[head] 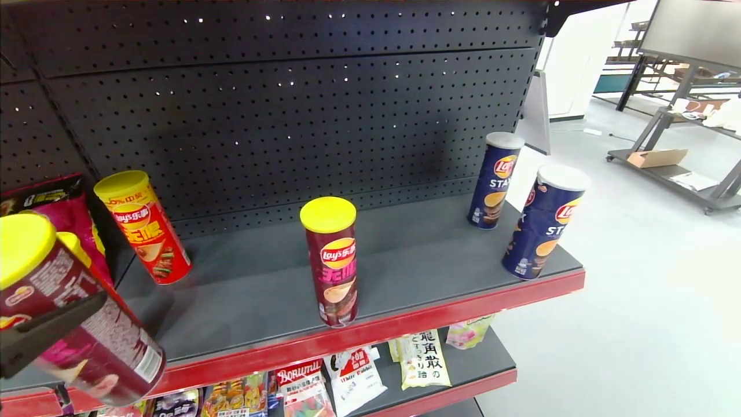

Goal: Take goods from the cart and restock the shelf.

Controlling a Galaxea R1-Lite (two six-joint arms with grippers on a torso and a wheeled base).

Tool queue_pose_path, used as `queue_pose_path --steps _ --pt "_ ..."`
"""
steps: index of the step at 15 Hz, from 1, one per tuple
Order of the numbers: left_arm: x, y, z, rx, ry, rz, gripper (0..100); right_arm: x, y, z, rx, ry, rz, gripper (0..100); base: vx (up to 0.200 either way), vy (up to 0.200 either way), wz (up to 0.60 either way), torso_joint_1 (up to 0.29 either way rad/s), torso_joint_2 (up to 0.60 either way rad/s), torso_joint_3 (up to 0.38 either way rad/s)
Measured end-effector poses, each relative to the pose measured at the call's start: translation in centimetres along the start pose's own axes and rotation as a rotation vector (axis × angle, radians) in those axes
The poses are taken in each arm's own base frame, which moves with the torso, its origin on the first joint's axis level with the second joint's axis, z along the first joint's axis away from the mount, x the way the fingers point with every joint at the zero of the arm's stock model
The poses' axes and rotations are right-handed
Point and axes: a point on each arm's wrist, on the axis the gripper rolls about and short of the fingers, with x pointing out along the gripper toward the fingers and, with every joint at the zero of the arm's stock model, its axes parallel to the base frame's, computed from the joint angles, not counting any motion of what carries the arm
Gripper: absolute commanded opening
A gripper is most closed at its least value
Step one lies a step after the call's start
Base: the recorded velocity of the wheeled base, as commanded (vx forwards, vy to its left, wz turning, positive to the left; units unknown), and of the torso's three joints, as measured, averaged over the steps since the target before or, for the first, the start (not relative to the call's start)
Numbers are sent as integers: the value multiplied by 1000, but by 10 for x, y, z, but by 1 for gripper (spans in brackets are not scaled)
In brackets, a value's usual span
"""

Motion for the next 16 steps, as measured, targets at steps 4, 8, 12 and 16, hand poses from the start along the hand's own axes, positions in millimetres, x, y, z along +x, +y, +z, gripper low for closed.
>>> queue_pose_path --steps 4,8,12,16 --pt "44 17 8 -38 -28 -74 0 2 1 -7 -13 21 35 100 0 0 0 0 0 0" --pt "73 21 4 -78 15 -126 0 2 0 -7 -12 24 11 100 0 0 0 0 0 0" --pt "93 13 -2 -83 58 -204 0 2 0 -7 -12 25 11 100 0 0 0 0 0 0" --pt "119 -1 -3 -54 56 -261 0 2 0 -7 -12 25 11 100 0 0 0 0 0 0"
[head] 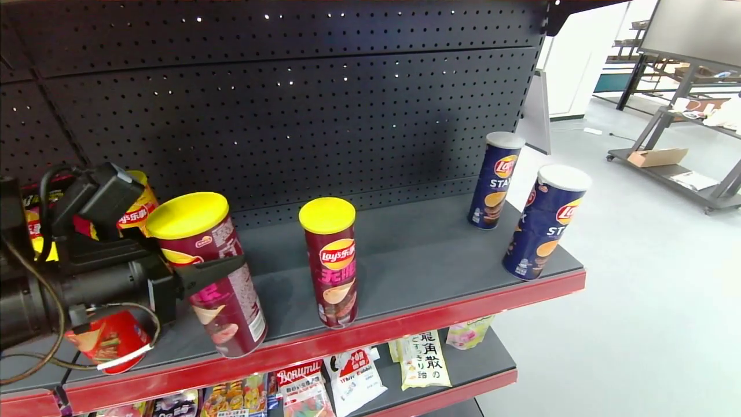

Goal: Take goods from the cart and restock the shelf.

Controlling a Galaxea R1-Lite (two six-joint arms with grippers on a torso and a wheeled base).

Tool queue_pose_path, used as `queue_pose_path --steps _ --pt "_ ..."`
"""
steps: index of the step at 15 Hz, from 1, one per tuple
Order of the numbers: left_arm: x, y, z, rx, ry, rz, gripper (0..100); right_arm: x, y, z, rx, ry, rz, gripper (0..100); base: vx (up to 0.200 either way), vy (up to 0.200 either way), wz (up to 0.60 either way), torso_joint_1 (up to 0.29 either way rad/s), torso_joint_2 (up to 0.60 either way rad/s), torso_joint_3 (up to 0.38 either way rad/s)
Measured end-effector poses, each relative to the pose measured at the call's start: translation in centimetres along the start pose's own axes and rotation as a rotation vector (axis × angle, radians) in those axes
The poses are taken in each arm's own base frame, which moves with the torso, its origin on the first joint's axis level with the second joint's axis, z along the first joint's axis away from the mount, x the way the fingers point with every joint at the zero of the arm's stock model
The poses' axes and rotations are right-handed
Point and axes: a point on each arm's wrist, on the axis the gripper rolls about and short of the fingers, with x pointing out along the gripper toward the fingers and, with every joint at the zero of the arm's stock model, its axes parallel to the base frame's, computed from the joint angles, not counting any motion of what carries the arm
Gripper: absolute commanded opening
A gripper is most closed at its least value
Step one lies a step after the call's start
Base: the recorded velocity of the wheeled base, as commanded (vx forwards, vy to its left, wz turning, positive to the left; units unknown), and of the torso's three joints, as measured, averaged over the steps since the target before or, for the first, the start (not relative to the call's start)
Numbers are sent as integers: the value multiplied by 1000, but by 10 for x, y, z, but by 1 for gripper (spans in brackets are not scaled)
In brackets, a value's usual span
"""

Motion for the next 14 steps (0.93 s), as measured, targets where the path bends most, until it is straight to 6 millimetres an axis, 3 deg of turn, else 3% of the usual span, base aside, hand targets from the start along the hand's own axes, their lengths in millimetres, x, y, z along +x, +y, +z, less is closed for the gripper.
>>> queue_pose_path --steps 7,14 --pt "47 12 -1 49 -44 45 0 0 0 0 0 1 0 100 0 0 0 0 0 0" --pt "105 38 15 66 -74 59 0 0 0 0 0 1 0 100 0 0 0 0 0 0"
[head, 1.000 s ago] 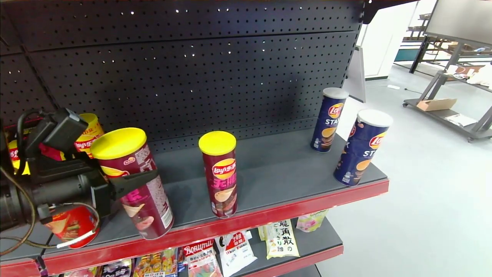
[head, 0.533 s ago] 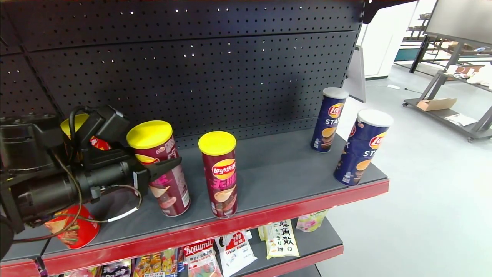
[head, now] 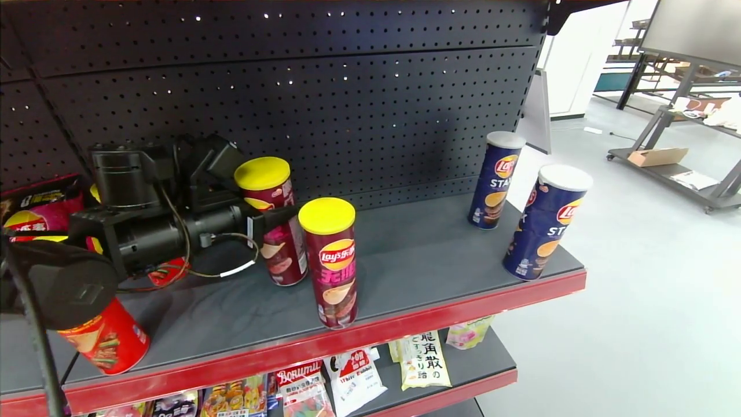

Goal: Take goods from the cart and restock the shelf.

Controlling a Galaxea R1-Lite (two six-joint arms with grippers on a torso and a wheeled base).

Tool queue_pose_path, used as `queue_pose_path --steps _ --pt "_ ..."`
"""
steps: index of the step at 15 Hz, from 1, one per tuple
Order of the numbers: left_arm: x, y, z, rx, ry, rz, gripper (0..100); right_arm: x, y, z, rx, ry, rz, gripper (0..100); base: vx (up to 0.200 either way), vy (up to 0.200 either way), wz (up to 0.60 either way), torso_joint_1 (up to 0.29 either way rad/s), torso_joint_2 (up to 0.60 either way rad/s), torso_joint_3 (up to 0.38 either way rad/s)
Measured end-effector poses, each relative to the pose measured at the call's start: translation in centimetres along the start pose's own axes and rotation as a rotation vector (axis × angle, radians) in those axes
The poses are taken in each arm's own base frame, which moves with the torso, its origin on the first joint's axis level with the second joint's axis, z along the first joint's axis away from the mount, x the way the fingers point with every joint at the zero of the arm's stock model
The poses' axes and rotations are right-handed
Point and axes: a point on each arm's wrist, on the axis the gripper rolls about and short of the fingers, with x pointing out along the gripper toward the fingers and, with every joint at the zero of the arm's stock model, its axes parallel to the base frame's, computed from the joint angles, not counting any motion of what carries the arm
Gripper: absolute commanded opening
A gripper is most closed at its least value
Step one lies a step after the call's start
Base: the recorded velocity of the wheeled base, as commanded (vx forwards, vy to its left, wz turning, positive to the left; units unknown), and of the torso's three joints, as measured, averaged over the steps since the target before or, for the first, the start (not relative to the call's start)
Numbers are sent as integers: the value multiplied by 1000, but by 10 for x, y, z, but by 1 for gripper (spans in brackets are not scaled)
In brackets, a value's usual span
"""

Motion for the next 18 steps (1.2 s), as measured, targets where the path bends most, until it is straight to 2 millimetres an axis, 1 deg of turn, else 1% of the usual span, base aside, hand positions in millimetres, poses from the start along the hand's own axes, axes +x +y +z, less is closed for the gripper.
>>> queue_pose_path --steps 3,6,11,14,18 --pt "17 7 -3 5 -12 20 0 0 0 0 0 0 0 100 0 0 0 0 0 0" --pt "44 17 -2 2 -27 67 0 0 0 0 0 0 0 100 0 0 0 0 0 0" --pt "76 24 -5 -27 -42 60 0 0 0 0 0 1 0 100 0 0 0 0 0 0" --pt "87 28 -7 -34 -50 60 0 0 0 0 0 1 0 100 0 0 0 0 0 0" --pt "97 28 -13 -41 -40 59 0 0 0 0 0 1 0 100 0 0 0 0 0 0"
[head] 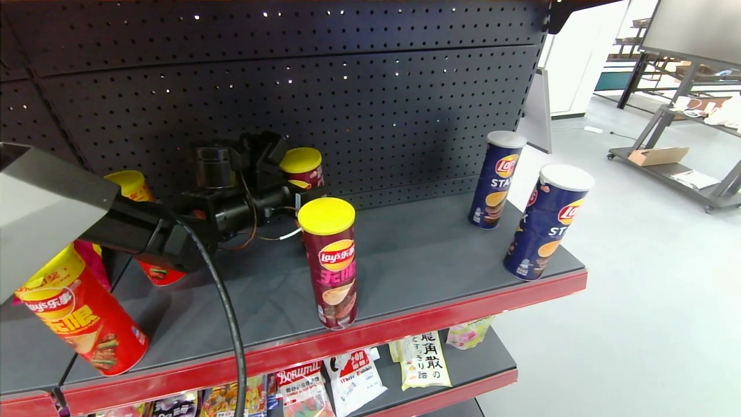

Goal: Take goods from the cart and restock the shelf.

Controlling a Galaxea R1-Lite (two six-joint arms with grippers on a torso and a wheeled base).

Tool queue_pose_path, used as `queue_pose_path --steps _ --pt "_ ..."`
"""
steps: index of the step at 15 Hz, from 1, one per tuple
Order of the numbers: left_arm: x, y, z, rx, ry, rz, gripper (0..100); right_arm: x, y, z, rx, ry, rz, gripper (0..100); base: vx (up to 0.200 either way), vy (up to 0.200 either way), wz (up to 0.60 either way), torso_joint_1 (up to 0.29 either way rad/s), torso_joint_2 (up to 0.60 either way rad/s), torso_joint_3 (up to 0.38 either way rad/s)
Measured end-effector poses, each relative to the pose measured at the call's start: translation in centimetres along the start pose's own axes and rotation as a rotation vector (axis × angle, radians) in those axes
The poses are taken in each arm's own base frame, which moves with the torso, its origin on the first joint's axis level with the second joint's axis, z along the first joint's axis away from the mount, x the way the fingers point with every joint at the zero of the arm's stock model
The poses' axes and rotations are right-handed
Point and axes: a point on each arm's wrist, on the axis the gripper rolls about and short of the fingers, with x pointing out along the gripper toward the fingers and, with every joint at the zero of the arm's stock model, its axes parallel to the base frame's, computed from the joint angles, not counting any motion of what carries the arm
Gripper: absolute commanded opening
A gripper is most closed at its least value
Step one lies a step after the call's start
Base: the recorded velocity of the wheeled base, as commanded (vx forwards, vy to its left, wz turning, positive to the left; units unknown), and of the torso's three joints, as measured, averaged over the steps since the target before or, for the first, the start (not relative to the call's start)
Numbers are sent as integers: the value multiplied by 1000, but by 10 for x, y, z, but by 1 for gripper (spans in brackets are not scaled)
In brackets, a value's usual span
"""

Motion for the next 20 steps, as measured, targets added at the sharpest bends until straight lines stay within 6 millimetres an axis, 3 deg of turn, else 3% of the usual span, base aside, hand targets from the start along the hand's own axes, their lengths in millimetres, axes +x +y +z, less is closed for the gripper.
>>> queue_pose_path --steps 7,20 --pt "10 -8 0 -13 1 -8 0 0 0 0 0 0 0 100 0 0 0 0 0 0" --pt "10 -7 -3 -10 22 -14 0 0 0 0 0 1 0 100 0 0 0 0 0 0"
